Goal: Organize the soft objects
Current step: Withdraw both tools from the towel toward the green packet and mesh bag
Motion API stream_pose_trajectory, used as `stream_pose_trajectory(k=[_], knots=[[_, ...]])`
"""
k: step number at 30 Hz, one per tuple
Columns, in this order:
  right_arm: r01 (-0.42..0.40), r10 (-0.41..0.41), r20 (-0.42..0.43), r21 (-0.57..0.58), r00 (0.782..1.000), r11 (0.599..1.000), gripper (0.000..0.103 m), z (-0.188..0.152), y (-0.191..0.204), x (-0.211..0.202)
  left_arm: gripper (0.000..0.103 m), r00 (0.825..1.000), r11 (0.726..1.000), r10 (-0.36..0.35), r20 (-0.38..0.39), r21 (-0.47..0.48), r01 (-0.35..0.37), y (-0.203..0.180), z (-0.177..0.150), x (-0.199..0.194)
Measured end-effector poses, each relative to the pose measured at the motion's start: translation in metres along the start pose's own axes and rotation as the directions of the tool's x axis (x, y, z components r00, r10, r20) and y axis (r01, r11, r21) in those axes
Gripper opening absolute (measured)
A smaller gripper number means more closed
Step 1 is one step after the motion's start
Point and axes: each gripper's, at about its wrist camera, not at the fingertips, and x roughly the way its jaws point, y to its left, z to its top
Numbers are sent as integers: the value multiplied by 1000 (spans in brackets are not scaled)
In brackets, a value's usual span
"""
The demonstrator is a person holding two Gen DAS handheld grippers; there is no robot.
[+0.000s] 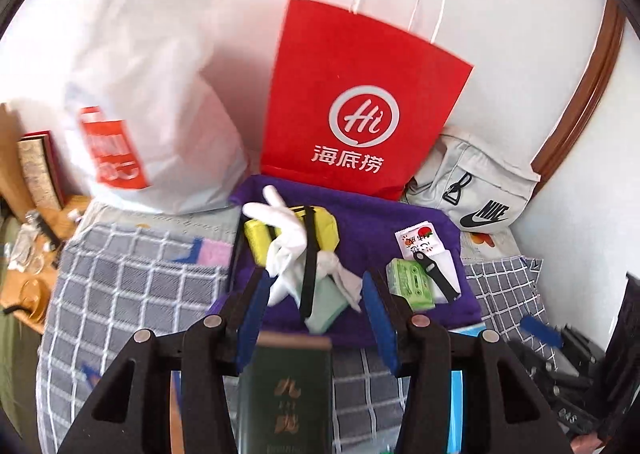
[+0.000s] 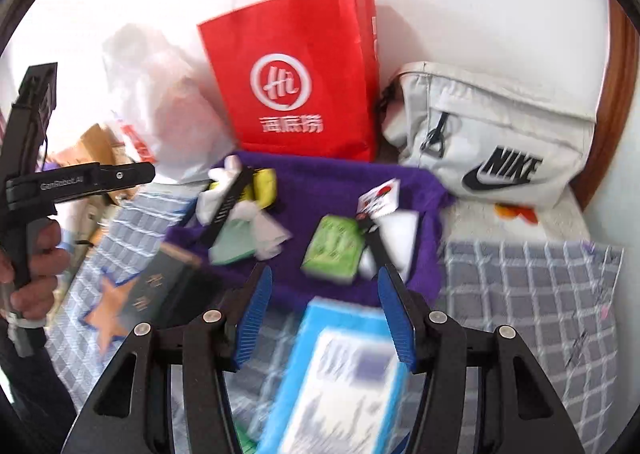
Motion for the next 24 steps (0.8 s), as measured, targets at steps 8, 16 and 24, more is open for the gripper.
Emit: stream_pose_trajectory(k=[8, 16, 24], knots=[[-35, 33, -57, -24, 998, 999, 55, -67, 29, -37, 46, 999, 999, -45, -6, 12, 45, -3, -55, -46], [-50, 47, -78, -31, 996, 998, 55, -131, 40, -53, 46, 998, 998, -52, -47, -42, 50, 10, -115, -57], [-74, 66, -80, -96, 995, 993, 55, -169, 31, -26, 46, 995, 996, -60, -86, -72, 54, 19, -165, -50]])
